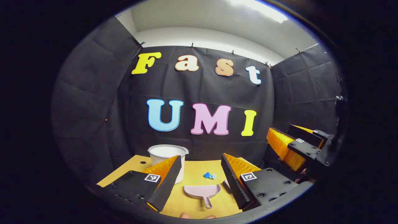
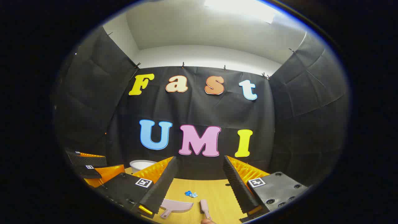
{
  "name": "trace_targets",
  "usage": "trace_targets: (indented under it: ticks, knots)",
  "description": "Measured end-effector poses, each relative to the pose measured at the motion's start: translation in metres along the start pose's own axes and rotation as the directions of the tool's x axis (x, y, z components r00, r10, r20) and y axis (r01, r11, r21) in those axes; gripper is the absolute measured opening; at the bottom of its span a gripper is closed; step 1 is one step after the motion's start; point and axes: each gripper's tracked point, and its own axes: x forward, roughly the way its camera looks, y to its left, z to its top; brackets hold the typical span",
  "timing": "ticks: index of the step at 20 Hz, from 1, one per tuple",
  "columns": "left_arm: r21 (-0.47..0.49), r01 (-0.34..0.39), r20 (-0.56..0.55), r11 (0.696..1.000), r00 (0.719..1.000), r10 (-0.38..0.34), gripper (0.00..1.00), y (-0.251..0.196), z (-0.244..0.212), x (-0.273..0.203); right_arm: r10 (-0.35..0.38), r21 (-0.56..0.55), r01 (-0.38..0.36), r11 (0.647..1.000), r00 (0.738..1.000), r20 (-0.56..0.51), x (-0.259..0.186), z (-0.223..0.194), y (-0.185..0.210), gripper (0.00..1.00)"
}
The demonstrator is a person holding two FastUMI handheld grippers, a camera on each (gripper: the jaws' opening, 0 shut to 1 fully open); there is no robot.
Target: Pick up the small broom and dustpan from the desktop, sweep the trash into the dustpan with the broom, and then empty the trash into the garbage bin.
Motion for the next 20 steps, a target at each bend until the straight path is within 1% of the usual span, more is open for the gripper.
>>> trace_targets:
  ticks: [1,2,3,4,5,6,7,8,11,13,14,15,16,17,18,19,20]
  knots:
    - [0.000,0.008,0.003,1.000,1.000,-0.008,0.73,-0.002,0.000,0.000,-0.005,-0.006,0.005,1.000,1.000,0.004,0.000,0.001,-0.003,0.93]
    - [-0.003,0.014,0.002,1.000,1.000,-0.014,0.74,-0.003,0.001,0.002,-0.012,-0.014,0.012,1.000,1.000,0.005,0.000,0.002,-0.005,0.93]
    - [-0.007,0.021,0.002,1.000,1.000,-0.021,0.74,-0.003,0.000,0.005,-0.012,-0.019,0.012,1.000,1.000,0.005,0.001,0.002,-0.004,0.95]
    - [-0.013,0.024,0.006,1.000,1.000,-0.024,0.76,-0.003,0.002,0.006,-0.014,-0.022,0.014,1.000,1.000,0.003,0.003,0.001,-0.004,0.95]
    - [-0.017,0.031,0.009,0.999,0.999,-0.031,0.76,-0.005,0.004,0.009,-0.013,-0.019,0.013,1.000,1.000,-0.005,0.003,-0.001,-0.004,0.95]
    - [-0.016,0.034,0.011,0.999,0.999,-0.034,0.76,-0.006,0.007,0.011,-0.007,-0.006,0.007,1.000,1.000,-0.021,0.004,-0.004,-0.003,0.95]
    - [-0.011,0.035,0.011,0.999,0.999,-0.034,0.76,-0.006,0.007,0.012,-0.011,0.009,0.011,1.000,0.999,-0.032,0.003,-0.007,-0.004,0.93]
    - [-0.006,0.036,0.014,0.999,0.999,-0.036,0.76,-0.006,0.009,0.014,-0.023,0.020,0.024,1.000,0.999,-0.034,0.004,-0.006,-0.008,0.95]
    - [0.014,0.034,0.008,0.999,0.999,-0.034,0.76,-0.008,0.006,0.012,-0.053,0.029,0.054,0.998,0.998,-0.033,0.006,-0.003,-0.016,0.95]
    - [0.011,0.057,0.018,0.998,0.998,-0.057,0.76,-0.014,0.006,0.009,-0.072,0.043,0.073,0.996,0.997,-0.036,0.004,-0.001,-0.020,0.95]
    - [0.012,0.064,0.020,0.998,0.998,-0.064,0.76,-0.016,0.006,0.008,-0.067,0.068,0.069,0.995,0.997,-0.035,0.004,0.001,-0.018,0.95]
    - [0.016,0.049,0.010,0.999,0.999,-0.049,0.79,-0.012,0.002,0.009,-0.056,0.095,0.060,0.994,0.997,-0.043,0.004,-0.001,-0.012,0.95]
    - [0.020,0.020,0.006,1.000,1.000,-0.020,0.76,-0.005,0.002,0.008,-0.048,0.111,0.054,0.992,0.997,-0.057,0.003,-0.005,-0.010,0.95]
    - [0.017,0.007,0.014,1.000,1.000,-0.008,0.76,-0.001,0.005,0.009,-0.050,0.112,0.058,0.992,0.996,-0.068,0.003,-0.008,-0.012,0.95]
    - [0.004,0.025,0.020,1.000,0.999,-0.025,0.76,-0.005,0.005,0.009,-0.062,0.098,0.069,0.993,0.995,-0.073,0.002,-0.010,-0.016,0.93]
    - [-0.014,0.039,0.017,0.999,0.999,-0.039,0.79,-0.011,0.001,0.010,-0.076,0.081,0.082,0.993,0.994,-0.077,0.001,-0.013,-0.021,0.95]
    - [-0.028,0.043,-0.004,0.999,0.999,-0.043,0.76,-0.012,-0.004,0.012,-0.088,0.070,0.094,0.993,0.993,-0.085,0.001,-0.016,-0.024,0.96]
